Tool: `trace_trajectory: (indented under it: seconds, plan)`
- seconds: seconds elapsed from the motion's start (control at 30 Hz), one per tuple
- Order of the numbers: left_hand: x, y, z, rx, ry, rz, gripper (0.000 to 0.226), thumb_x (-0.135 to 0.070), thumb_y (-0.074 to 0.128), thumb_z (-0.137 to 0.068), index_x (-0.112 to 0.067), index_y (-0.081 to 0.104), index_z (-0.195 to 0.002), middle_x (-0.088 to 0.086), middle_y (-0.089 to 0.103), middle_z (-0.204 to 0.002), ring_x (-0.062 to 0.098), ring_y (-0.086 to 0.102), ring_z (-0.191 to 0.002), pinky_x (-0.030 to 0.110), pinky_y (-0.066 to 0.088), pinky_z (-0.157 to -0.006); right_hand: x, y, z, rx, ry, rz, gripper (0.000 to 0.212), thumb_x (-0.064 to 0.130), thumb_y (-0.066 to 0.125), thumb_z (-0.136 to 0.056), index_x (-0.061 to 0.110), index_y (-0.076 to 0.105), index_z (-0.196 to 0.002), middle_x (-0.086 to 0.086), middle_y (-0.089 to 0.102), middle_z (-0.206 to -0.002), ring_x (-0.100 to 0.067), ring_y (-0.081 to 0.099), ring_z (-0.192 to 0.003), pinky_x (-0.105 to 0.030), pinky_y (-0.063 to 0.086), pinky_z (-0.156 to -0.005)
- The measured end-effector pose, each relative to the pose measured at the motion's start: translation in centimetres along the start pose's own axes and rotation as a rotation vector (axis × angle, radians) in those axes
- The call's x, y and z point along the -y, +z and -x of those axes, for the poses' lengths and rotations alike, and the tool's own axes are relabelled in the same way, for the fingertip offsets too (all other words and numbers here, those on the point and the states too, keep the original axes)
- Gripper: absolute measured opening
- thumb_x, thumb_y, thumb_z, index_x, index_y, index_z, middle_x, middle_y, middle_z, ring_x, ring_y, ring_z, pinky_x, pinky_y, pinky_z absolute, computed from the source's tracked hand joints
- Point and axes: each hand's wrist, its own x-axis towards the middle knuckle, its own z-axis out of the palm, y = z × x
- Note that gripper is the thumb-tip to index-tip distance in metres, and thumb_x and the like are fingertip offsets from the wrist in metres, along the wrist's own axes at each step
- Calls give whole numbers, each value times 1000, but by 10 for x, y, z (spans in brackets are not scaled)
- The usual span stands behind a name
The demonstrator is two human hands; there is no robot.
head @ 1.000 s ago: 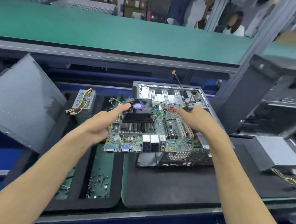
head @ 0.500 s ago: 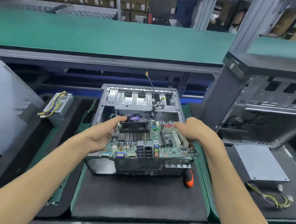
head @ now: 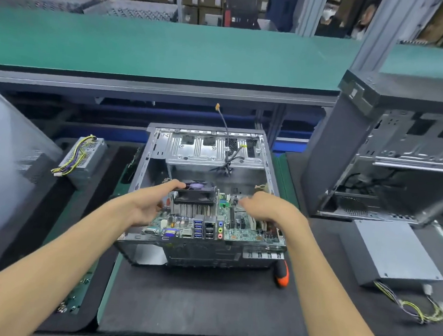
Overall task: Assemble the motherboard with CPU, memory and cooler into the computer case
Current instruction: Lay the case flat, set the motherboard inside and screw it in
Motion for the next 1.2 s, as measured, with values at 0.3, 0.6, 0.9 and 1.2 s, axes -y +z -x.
trace_trajectory:
  seconds: [0.3, 0.6, 0.9, 1.2]
  plan:
    - [5, -2, -33, 104, 24, 54, 81, -50, 70, -82, -29, 29, -149, 9, 61, -88, 17, 62, -82, 36, 15, -118, 16, -3, -12, -47, 139, -83, 49, 17, 21, -109, -4, 38, -150, -18, 31, -162, -33, 40, -142, -37, 34, -109]
    - [-4, -6, -53, 184, 61, 83, 112, -59, 74, -58, -27, 27, -154, 14, 17, -163, 31, 14, -150, 50, -3, -121, 25, 18, -42, -118, 214, -121, 45, 7, 20, -108, -9, 42, -144, -25, 36, -157, -37, 43, -139, -38, 38, -108]
    - [8, 5, -71, 192, -7, 209, 104, -45, 78, -76, -25, 16, -157, 3, 0, -166, 26, 3, -152, 57, 8, -119, 5, 34, -81, -161, 336, -225, 64, 33, 37, -102, 2, 22, -156, -23, 34, -156, -36, 49, -130, -40, 41, -102]
    - [1, 2, -80, 202, 4, 135, 104, -39, 86, -57, -23, 38, -148, 4, 6, -166, 26, 3, -152, 56, 1, -120, 5, 37, -95, -15, 407, -171, 75, 41, 26, -108, 7, -20, -156, -22, 3, -167, -41, 24, -149, -48, 23, -120]
